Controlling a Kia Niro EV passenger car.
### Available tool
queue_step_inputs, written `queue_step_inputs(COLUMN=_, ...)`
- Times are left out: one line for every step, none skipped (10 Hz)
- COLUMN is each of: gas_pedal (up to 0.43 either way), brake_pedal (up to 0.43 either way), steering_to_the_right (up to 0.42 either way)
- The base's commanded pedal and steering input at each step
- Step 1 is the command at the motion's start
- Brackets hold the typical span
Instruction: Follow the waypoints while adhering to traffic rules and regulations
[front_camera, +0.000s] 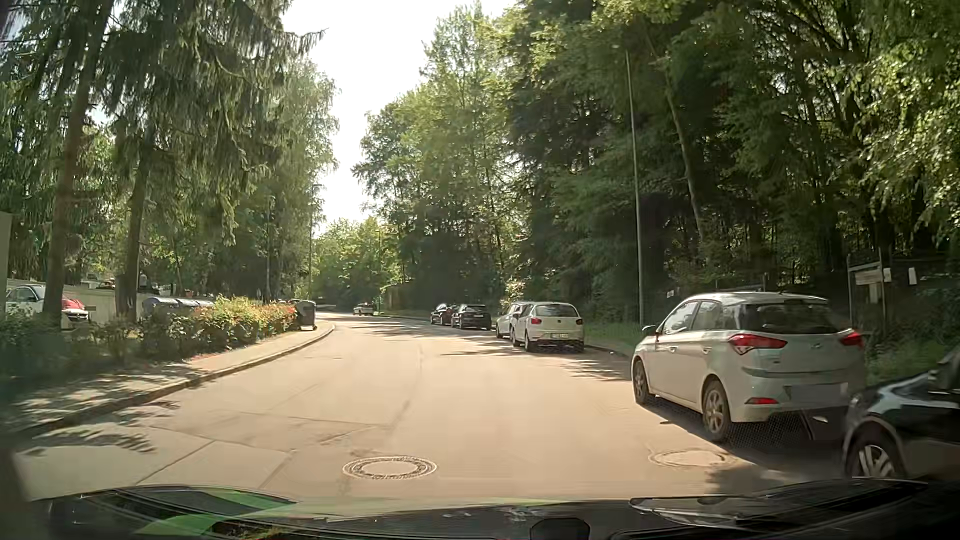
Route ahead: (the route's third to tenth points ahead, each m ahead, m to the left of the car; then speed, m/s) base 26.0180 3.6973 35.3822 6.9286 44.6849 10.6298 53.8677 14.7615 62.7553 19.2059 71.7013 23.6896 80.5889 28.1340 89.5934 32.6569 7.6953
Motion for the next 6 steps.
queue_step_inputs(gas_pedal=0.209, brake_pedal=0.000, steering_to_the_right=-0.039)
queue_step_inputs(gas_pedal=0.209, brake_pedal=0.000, steering_to_the_right=-0.039)
queue_step_inputs(gas_pedal=0.209, brake_pedal=0.000, steering_to_the_right=-0.040)
queue_step_inputs(gas_pedal=0.209, brake_pedal=0.000, steering_to_the_right=-0.042)
queue_step_inputs(gas_pedal=0.209, brake_pedal=0.000, steering_to_the_right=-0.043)
queue_step_inputs(gas_pedal=0.209, brake_pedal=0.000, steering_to_the_right=-0.042)
